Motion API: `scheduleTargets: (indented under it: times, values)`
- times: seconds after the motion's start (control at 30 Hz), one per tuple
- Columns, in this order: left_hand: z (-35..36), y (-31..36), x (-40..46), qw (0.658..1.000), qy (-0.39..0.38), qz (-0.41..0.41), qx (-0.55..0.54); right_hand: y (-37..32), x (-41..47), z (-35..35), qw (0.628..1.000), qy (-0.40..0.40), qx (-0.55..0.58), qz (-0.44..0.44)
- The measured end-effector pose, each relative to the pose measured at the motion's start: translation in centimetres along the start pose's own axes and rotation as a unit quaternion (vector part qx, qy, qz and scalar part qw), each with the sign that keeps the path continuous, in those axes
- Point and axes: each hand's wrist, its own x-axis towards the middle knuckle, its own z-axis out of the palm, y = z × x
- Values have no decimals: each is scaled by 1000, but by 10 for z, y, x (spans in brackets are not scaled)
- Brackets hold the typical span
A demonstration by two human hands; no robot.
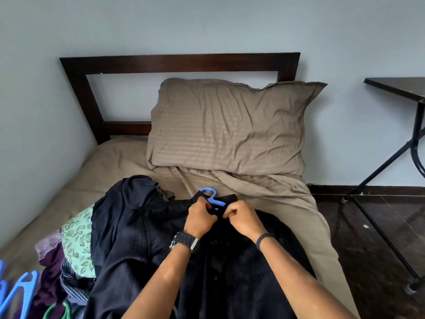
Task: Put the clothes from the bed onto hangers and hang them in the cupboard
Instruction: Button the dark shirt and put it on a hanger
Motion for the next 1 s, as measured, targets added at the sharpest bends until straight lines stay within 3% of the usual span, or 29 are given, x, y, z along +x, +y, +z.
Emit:
scheduleTargets:
  times: [0.1, 0.17, 0.23, 0.33, 0.4, 0.5, 0.6, 0.73, 1.0]
  values:
    - [-10, 18, 20, 990, 116, 66, 42, 6, 17, -15, 997, 76, -10, 7]
    - [-14, 30, 37, 982, 143, 89, 91, 8, 31, -19, 996, 90, -16, -20]
    - [-12, 30, 58, 974, 83, 48, 206, 9, 42, -20, 999, 27, 7, -21]
    - [-7, 21, 75, 951, -69, -35, 298, 5, 53, -17, 994, -98, 42, 27]
    - [-6, 16, 76, 944, -107, -39, 309, 5, 57, -14, 988, -142, -28, 45]
    - [-9, 11, 78, 941, -91, -42, 322, 10, 58, -9, 988, -97, -106, 54]
    - [-11, 7, 80, 937, -104, -39, 331, 19, 55, -8, 995, -41, -77, 44]
    - [-9, 8, 75, 939, -86, -26, 333, 21, 49, -17, 998, -30, -25, 48]
    - [-34, 46, 59, 959, -34, 86, 267, 14, 42, -51, 998, 18, 25, 48]
